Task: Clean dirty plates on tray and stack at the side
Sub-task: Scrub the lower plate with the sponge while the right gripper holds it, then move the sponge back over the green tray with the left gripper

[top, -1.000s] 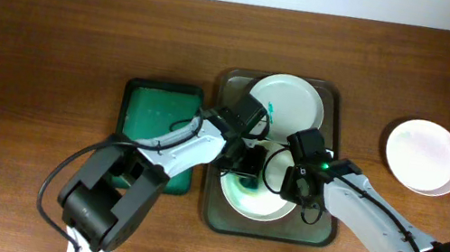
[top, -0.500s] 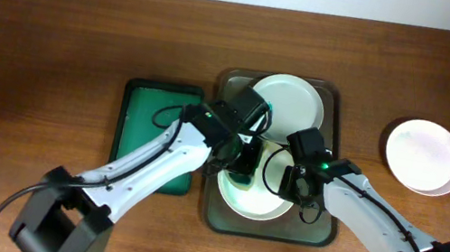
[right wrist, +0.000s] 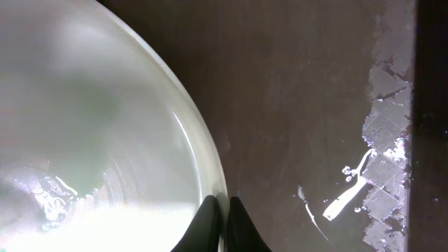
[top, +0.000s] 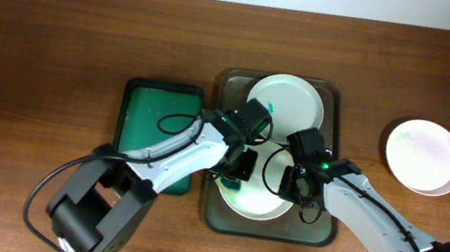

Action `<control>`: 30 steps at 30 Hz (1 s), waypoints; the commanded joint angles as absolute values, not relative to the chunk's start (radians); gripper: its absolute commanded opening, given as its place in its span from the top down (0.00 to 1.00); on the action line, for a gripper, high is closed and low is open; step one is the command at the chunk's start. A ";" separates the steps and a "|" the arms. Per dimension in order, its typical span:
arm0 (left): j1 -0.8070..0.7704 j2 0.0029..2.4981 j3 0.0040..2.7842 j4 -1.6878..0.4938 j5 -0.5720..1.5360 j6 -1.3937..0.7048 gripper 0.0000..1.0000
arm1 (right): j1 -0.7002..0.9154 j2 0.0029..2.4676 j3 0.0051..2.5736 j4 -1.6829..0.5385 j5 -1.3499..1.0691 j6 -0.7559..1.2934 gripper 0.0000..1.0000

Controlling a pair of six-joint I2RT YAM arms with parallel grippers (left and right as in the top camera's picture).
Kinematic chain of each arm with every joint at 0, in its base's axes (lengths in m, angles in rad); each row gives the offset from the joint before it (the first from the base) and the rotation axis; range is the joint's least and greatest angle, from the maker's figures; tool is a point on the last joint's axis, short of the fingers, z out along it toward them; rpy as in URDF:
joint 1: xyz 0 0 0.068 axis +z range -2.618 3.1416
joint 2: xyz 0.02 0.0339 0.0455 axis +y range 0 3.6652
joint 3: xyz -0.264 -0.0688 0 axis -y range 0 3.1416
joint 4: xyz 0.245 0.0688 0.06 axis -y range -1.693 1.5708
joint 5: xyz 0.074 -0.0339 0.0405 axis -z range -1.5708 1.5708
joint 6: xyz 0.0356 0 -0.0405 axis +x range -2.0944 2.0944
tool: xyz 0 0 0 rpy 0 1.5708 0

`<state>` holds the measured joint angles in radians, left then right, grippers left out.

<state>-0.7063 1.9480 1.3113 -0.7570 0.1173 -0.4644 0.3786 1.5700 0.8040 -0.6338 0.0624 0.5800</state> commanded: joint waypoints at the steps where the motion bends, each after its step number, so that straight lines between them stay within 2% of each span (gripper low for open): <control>1: -0.745 2.023 1.304 -0.736 0.114 -0.452 1.00 | 0.386 1.576 0.794 -0.638 0.060 0.585 0.96; 4: -0.766 2.068 1.304 -0.715 0.166 -0.452 1.00 | 0.386 1.576 0.794 -0.638 0.060 0.585 0.96; 9: -0.768 2.076 1.304 -0.653 0.398 -0.425 1.00 | 0.386 1.576 0.794 -0.638 0.061 0.585 0.96; 16: -0.763 2.075 1.318 -0.640 0.484 -0.373 1.00 | 0.386 1.576 0.794 -0.638 0.061 0.585 0.96; 22: -0.683 1.924 1.384 -0.651 0.614 -0.372 1.00 | 0.386 1.576 0.794 -0.638 0.061 0.585 0.96; 25: -0.632 1.804 1.384 -0.693 0.572 -0.373 1.00 | 0.386 1.576 0.794 -0.638 0.061 0.585 0.96; 30: -0.519 1.674 1.384 -0.904 0.244 -0.349 1.00 | 0.386 1.576 0.794 -0.638 0.060 0.585 0.95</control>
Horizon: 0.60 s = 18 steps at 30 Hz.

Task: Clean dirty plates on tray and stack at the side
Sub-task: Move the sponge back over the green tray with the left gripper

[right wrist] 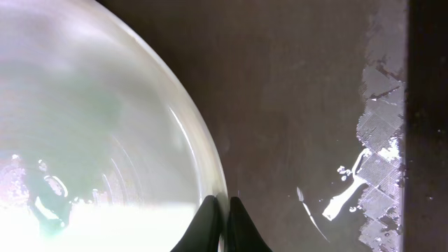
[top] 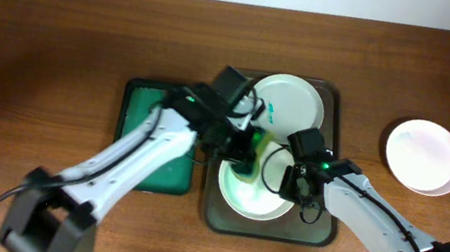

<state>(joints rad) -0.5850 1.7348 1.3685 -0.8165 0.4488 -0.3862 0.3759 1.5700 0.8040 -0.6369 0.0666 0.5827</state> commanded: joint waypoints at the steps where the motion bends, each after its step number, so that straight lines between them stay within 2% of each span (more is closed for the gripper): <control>1: -0.494 1.669 1.384 -0.937 0.187 -0.334 1.00 | 0.386 1.576 0.794 -0.638 0.061 0.585 0.95; 4: -0.401 1.670 1.381 -1.034 -0.057 -0.293 1.00 | 0.386 1.576 0.794 -0.639 0.061 0.585 0.95; 6: -0.359 1.670 1.372 -1.045 -0.138 -0.293 1.00 | 0.386 1.576 0.794 -0.639 0.060 0.585 0.95; 13: -0.257 1.671 1.203 -0.876 -0.155 -0.293 1.00 | 0.386 1.576 0.794 -0.646 0.060 0.585 0.95; 18: -0.244 1.671 1.068 -0.720 -0.155 -0.293 1.00 | 0.386 1.576 0.794 -0.646 0.061 0.585 0.95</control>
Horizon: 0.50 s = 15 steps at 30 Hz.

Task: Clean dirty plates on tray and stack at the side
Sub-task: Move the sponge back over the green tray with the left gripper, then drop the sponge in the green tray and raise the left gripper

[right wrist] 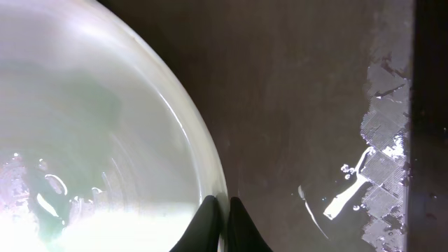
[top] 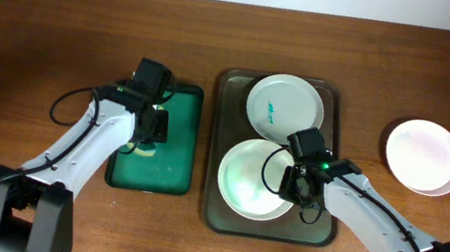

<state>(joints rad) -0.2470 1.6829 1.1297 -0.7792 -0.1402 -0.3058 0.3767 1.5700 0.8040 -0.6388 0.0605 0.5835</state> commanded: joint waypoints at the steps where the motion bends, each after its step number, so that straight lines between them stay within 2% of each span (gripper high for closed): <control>1: -0.244 1.671 1.044 -0.690 -0.160 -0.293 1.00 | 0.386 1.576 0.794 -0.646 0.061 0.585 0.95; 2: -0.244 1.671 1.027 -0.668 -0.170 -0.294 1.00 | 0.386 1.576 0.794 -0.646 0.061 0.585 0.95; 3: -0.244 1.671 1.021 -0.664 -0.181 -0.294 0.92 | 0.386 1.576 0.794 -0.646 0.061 0.585 0.94; 4: -0.244 1.670 1.022 -0.665 -0.180 -0.294 0.65 | 0.386 1.576 0.794 -0.646 0.061 0.585 0.94; 5: -0.244 1.669 1.024 -0.667 -0.180 -0.294 0.56 | 0.386 1.576 0.794 -0.646 0.061 0.585 0.94; 9: -0.239 1.617 1.145 -0.753 -0.180 -0.294 0.48 | 0.386 1.576 0.794 -0.646 0.061 0.585 0.94; 11: -0.234 1.574 1.231 -0.782 -0.180 -0.294 0.40 | 0.386 1.576 0.794 -0.646 0.061 0.585 0.94; 14: -0.223 1.511 1.295 -0.771 -0.189 -0.294 0.36 | 0.386 1.576 0.794 -0.646 0.061 0.585 0.94; 15: -0.213 1.495 1.297 -0.756 -0.214 -0.294 0.27 | 0.386 1.576 0.794 -0.646 0.061 0.585 0.94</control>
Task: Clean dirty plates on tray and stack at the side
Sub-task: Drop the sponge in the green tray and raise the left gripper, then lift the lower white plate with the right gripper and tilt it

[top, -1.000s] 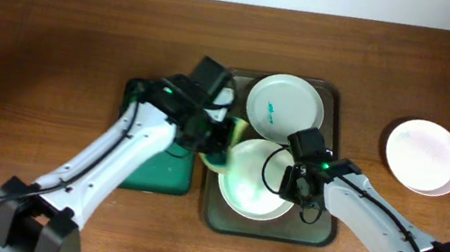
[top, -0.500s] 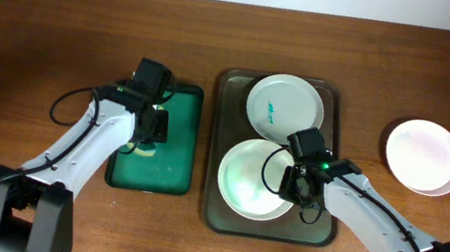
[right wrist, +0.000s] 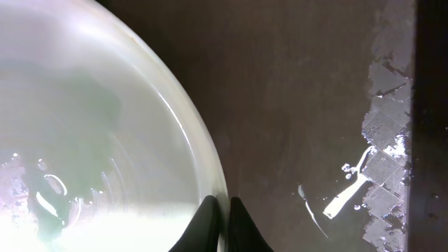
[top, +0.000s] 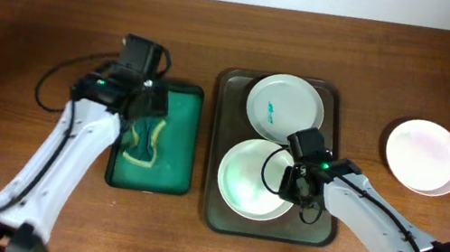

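Note:
A dark brown tray holds two white plates. The far plate carries a green smear. The near plate looks wet, and my right gripper is shut on its right rim. In the right wrist view the black fingertips pinch that rim of the plate. My left gripper hangs open over the green tray. The yellow-green sponge lies in that tray just under it.
A clean white plate rests on the wooden table at the right. Wet foam patches mark the brown tray's floor by its right wall. Cables loop off both arms.
My left arm has drawn back toward the far left, and the sponge now lies loose in the green tray. The right gripper and its plate have not moved.
My left gripper first worked over the near plate while the right gripper held its rim. Then it pressed the sponge on that plate. Later it was over the green tray with the sponge, and now the sponge lies there let go.

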Action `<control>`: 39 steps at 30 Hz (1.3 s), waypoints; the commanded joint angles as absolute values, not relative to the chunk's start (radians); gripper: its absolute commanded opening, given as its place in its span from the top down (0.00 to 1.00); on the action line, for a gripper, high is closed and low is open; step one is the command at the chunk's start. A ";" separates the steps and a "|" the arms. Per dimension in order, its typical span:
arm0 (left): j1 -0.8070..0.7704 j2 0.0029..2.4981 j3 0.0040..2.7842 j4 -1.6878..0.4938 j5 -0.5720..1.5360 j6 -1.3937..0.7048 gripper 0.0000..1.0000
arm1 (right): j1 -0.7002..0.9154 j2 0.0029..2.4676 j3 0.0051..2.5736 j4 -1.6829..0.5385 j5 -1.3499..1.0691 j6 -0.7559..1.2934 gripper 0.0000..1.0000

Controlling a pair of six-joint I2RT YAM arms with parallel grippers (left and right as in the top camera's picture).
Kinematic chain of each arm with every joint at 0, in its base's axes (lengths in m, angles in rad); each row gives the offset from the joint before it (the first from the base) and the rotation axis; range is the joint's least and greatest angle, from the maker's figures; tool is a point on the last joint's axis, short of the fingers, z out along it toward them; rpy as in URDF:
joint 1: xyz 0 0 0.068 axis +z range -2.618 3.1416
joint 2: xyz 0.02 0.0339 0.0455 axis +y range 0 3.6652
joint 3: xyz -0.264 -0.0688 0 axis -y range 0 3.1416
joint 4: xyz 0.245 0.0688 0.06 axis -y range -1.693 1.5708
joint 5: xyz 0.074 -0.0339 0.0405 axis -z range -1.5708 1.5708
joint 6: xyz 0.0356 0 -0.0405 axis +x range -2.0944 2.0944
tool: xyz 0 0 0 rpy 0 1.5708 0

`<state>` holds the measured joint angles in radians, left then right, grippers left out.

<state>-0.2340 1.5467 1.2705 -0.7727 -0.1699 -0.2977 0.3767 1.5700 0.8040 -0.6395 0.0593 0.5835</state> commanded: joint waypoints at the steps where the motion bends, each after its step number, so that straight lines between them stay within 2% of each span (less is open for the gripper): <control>1: -0.208 1.490 1.297 -0.747 -0.235 -0.294 0.24 | 0.386 1.576 0.794 -0.646 0.061 0.585 0.94; 2: -0.198 1.486 1.297 -0.735 -0.271 -0.294 0.19 | 0.386 1.576 0.794 -0.646 0.060 0.585 0.94; 4: -0.172 1.485 1.297 -0.716 -0.296 -0.294 0.18 | 0.386 1.576 0.794 -0.646 0.061 0.585 0.93; 5: -0.165 1.485 1.297 -0.714 -0.296 -0.294 0.18 | 0.386 1.576 0.794 -0.646 0.061 0.585 0.85; 6: -0.157 1.485 1.297 -0.712 -0.296 -0.294 0.04 | 0.386 1.576 0.794 -0.646 0.061 0.585 0.85; 7: -0.156 1.485 1.297 -0.714 -0.296 -0.294 0.01 | 0.386 1.576 0.794 -0.646 0.061 0.585 0.85; 10: -0.156 1.485 1.297 -0.719 -0.296 -0.294 0.01 | 0.386 1.576 0.794 -0.646 0.061 0.585 0.84; 13: -0.156 1.485 1.297 -0.719 -0.296 -0.294 0.01 | 0.386 1.576 0.794 -0.646 0.061 0.585 0.77; 18: -0.156 1.485 1.297 -0.719 -0.296 -0.294 0.01 | 0.386 1.604 0.794 -0.632 0.061 0.585 0.78; 21: -0.156 1.485 1.297 -0.719 -0.296 -0.294 0.01 | 0.386 1.637 0.794 -0.620 0.060 0.585 0.88; 22: -0.156 1.485 1.297 -0.719 -0.296 -0.294 0.00 | 0.386 1.637 0.795 -0.620 0.060 0.585 0.96; 26: -0.156 1.485 1.297 -0.719 -0.296 -0.294 0.01 | 0.386 1.633 0.808 -0.635 0.056 0.584 0.96; 39: -0.156 1.485 1.297 -0.719 -0.296 -0.294 0.01 | 0.386 1.583 1.030 -0.924 0.054 0.554 0.96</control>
<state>-0.1593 1.4948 1.2877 -0.7177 -0.2817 -0.2977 0.3798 1.6203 0.9810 -0.8883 0.0360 0.5663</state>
